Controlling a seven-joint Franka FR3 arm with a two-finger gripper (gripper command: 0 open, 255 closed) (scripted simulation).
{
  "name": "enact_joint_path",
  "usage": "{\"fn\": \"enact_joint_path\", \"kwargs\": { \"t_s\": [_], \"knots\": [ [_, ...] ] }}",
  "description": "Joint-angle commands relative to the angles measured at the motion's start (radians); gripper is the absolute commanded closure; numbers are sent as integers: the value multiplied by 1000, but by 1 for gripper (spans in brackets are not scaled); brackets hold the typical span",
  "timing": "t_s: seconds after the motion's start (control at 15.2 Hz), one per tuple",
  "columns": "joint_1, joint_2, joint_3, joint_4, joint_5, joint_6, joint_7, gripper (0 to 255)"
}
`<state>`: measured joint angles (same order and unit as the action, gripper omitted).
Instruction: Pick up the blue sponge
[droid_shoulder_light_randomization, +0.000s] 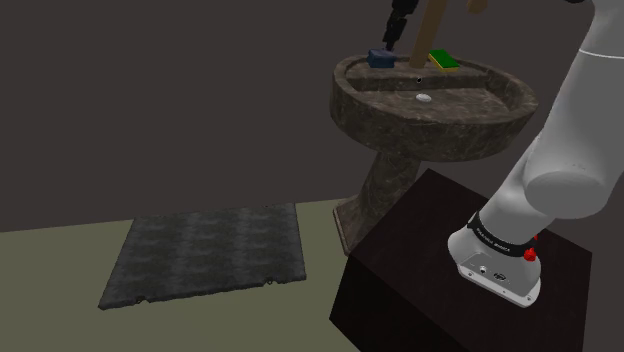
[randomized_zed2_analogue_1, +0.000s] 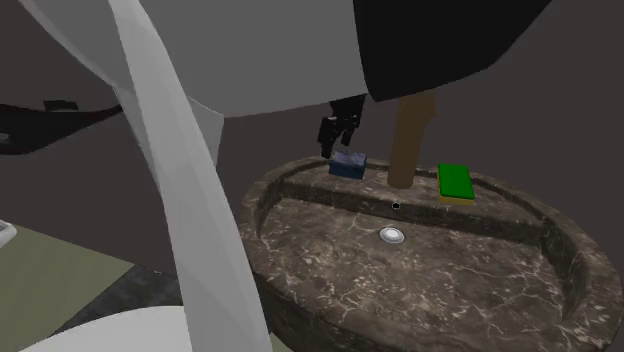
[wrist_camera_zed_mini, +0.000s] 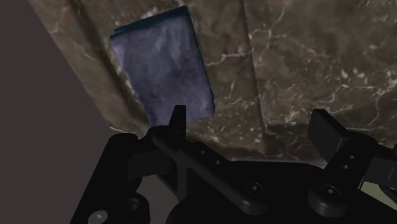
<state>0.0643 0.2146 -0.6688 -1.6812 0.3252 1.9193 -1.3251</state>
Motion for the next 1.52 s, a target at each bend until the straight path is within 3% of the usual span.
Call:
{"fn": "enact_joint_path", "kwargs": {
  "t_s": [0.0,0.2,0.26,0.86,0.92,1.45],
  "knots": [
    [-46,104,17,108,84,-35,-85,0],
    [-138,256,60,301,179,-108,-176,0],
    [-145,264,65,313,183,-112,-179,0],
    [-134,275,74,227,198,-22,-209,0],
    [-134,275,73,226,198,-21,-209,255],
    [-134,275,73,226,198,-22,-209,255]
  ]
}}
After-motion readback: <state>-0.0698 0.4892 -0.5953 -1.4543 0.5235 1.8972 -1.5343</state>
